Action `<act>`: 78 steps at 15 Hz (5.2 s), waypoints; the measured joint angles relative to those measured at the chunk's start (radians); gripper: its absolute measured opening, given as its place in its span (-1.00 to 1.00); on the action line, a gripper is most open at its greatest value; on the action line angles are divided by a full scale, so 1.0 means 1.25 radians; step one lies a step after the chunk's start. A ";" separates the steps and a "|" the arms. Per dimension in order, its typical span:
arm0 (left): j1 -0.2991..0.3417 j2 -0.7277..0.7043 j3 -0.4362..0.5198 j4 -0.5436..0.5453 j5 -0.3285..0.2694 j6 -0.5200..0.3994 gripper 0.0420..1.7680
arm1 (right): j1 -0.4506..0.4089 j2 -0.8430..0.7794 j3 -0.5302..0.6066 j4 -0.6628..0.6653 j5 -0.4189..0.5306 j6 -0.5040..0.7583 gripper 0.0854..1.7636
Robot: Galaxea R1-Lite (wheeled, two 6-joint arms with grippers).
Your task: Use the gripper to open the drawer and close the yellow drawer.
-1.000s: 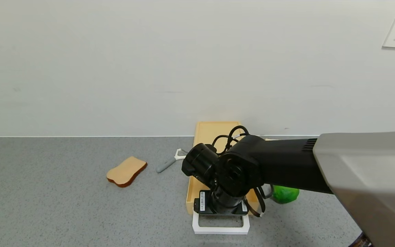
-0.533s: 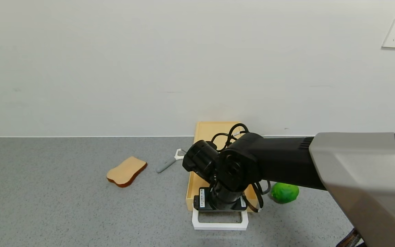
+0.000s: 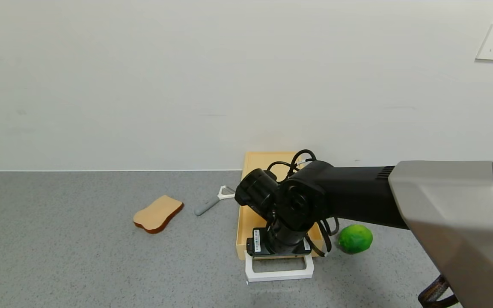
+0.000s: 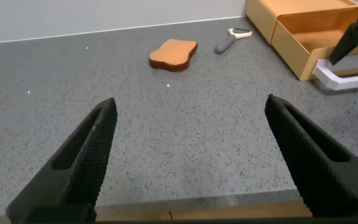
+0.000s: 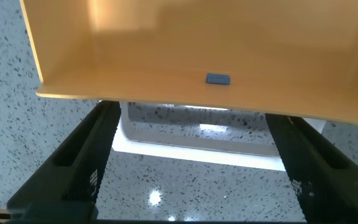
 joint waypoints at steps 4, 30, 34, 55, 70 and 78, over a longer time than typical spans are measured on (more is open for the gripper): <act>0.001 0.000 0.000 0.000 0.000 0.000 0.94 | -0.008 0.001 -0.002 -0.032 -0.002 -0.011 0.94; 0.000 0.000 0.000 0.000 0.000 0.000 0.94 | -0.065 0.056 -0.002 -0.369 -0.022 -0.075 0.94; 0.000 0.000 0.000 0.000 0.000 0.000 0.94 | -0.071 0.066 -0.002 -0.416 -0.023 -0.097 0.94; 0.000 0.000 0.000 0.000 0.000 0.000 0.94 | -0.076 -0.238 0.077 -0.136 0.005 -0.176 0.94; 0.000 0.000 0.000 0.000 0.000 0.000 0.94 | -0.351 -1.008 0.709 -0.207 0.190 -0.486 0.94; 0.000 0.000 0.000 0.000 0.000 0.000 0.94 | -0.398 -1.332 0.835 -0.213 0.090 -0.487 0.94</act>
